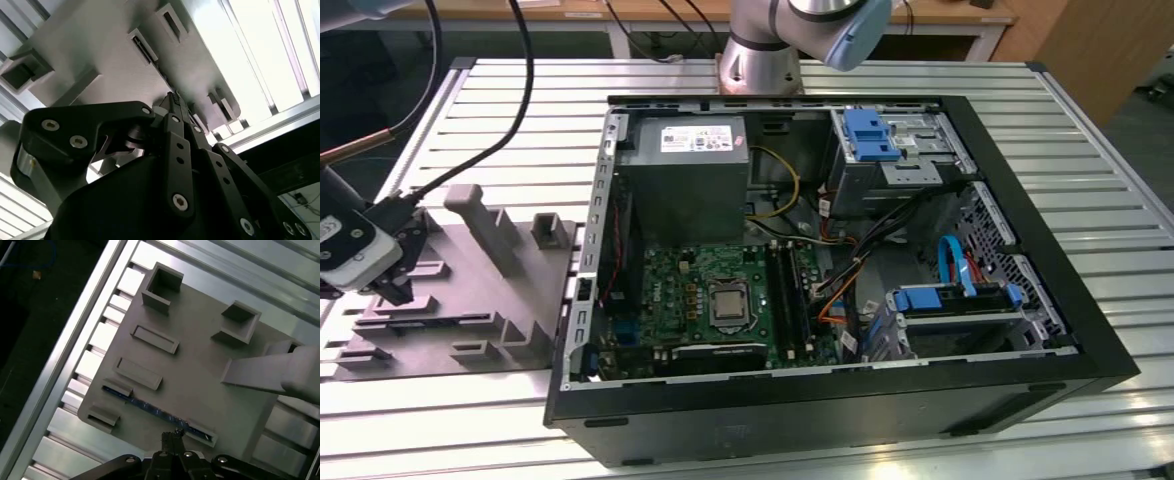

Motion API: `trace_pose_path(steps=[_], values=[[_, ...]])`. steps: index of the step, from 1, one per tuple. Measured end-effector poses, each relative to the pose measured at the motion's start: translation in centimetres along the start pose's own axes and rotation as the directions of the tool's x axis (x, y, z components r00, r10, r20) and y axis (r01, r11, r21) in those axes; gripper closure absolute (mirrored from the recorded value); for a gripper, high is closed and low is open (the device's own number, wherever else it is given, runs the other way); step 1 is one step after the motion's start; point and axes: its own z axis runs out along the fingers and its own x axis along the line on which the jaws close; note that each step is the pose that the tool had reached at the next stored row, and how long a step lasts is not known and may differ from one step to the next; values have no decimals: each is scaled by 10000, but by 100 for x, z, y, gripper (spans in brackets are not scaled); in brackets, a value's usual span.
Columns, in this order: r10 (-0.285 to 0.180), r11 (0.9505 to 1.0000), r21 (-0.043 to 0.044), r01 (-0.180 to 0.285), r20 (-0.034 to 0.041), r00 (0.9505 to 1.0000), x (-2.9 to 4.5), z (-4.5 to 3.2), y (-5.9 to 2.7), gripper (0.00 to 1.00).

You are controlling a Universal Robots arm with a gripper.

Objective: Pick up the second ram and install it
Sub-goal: 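Pick up the second ram and move it above second insertion slot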

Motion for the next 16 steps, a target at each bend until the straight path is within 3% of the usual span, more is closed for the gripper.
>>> trace_pose_path(steps=[4, 8, 13, 16], values=[[-728, 9973, -24, 728, -32, 9973, 0, 3, 0, 90], [-1441, 9896, -49, 1441, -62, 9895, 0, 6, 0, 90], [-2334, 9724, -83, 2333, -96, 9723, 0, 10, -1, 90], [-2870, 9579, -106, 2869, -116, 9579, 0, 12, -1, 90]])
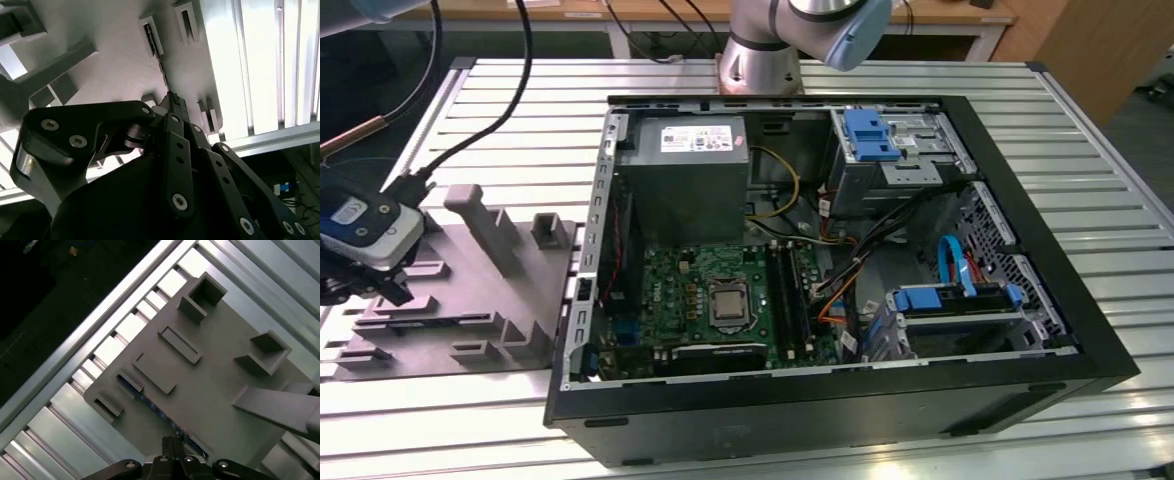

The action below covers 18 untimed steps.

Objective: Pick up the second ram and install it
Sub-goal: 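Pick up the second ram and move it above second insertion slot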

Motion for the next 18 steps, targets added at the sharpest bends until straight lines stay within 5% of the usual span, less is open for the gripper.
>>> trace_pose_path(steps=[5, 9, 14, 18], values=[[-897, 9960, -29, 897, -38, 9960, 0, 4, 0, 90], [-1625, 9867, -55, 1625, -69, 9867, 0, 7, 0, 90], [-2515, 9678, -91, 2514, -103, 9678, 0, 10, -1, 90], [-3203, 9473, -121, 3201, -127, 9472, 0, 14, -1, 90]])
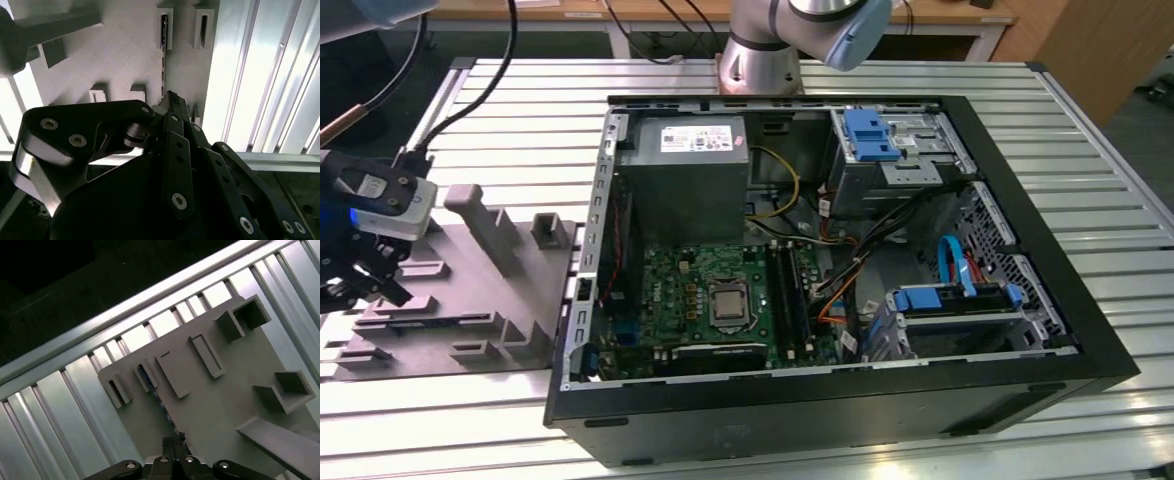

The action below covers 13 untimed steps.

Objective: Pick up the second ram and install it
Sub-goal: 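Pick up the second ram and move it above second insertion slot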

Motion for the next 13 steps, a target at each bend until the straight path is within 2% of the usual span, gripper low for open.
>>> trace_pose_path(steps=[3, 6, 10, 13], values=[[-549, 9985, -18, 549, -24, 9985, 0, 2, 0, 90], [-1087, 9941, -36, 1086, -47, 9941, 0, 5, 0, 90], [-1813, 9834, -63, 1812, -77, 9834, 0, 8, 0, 90], [-2335, 9723, -83, 2334, -97, 9723, 0, 11, 0, 90]])
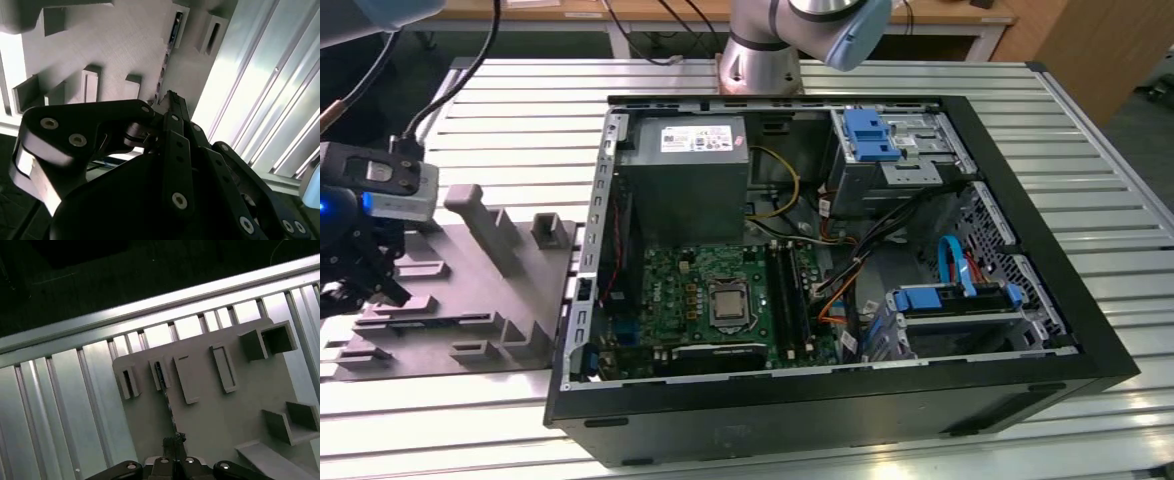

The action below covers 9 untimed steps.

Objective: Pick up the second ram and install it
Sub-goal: 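Pick up the second ram and move it above second insertion slot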

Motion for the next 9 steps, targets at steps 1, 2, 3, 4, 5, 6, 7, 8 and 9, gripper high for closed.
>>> trace_pose_path(steps=[1, 2, 3, 4, 5, 6, 7, 8, 9], values=[[-196, 9998, -6, 196, -9, 9998, 0, 1, 0, 90], [-376, 9993, -12, 376, -16, 9993, 0, 2, 0, 90], [-556, 9985, -18, 555, -24, 9985, 0, 3, -1, 90], [-734, 9973, -23, 734, -31, 9973, 0, 5, -1, 90], [-914, 9958, -29, 914, -39, 9958, 0, 6, -1, 90], [-1092, 9940, -36, 1092, -47, 9940, 0, 7, -1, 90], [-1277, 9918, -42, 1277, -54, 9918, 0, 9, -1, 90], [-1380, 9904, -47, 1380, -59, 9904, 1, 8, -1, 90], [-1386, 9903, -47, 1386, -59, 9903, 1, 8, -1, 90]])
